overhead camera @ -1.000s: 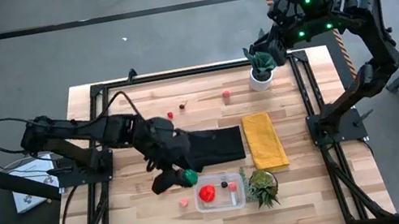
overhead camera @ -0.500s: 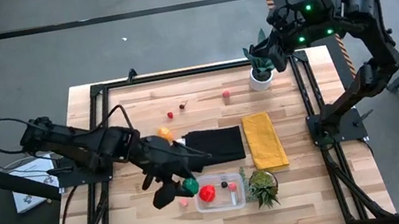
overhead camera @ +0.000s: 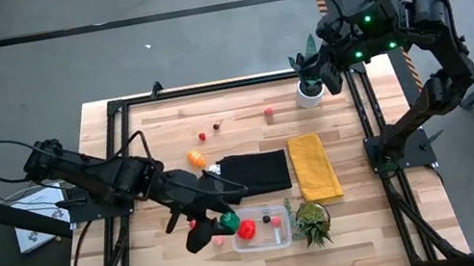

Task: Pick and placing Produce into tupperware
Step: Put the bell pepper into the transparent bin

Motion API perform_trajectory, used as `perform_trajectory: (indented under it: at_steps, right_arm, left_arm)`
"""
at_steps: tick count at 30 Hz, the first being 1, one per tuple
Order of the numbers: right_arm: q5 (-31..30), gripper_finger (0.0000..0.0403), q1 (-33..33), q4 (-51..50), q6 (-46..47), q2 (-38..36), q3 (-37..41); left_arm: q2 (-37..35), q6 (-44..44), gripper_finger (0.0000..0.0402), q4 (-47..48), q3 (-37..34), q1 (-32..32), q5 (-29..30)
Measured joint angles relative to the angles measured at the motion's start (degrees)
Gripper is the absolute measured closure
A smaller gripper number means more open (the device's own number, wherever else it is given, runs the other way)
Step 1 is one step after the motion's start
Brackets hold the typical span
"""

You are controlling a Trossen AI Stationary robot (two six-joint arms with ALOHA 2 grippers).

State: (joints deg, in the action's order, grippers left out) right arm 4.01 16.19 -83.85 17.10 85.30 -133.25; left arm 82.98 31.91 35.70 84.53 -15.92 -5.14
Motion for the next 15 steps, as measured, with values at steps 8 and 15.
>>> perform_trajectory:
  at_steps: [8, 15]
  right_arm:
    - [-0.4, 0.0317, -1.4, 0.0, -0.1, 0.0, 0.0]
    - [-0.8, 0.0317, -1.7, -0.1, -0.7, 0.0, 0.0]
  left_arm:
    - [0.0, 0.9, 0.0172, -0.6, 0.0, 0.0, 1.7]
    - [0.4, 1.4, 0.0172, -3.2, 0.0, 0.0, 1.8]
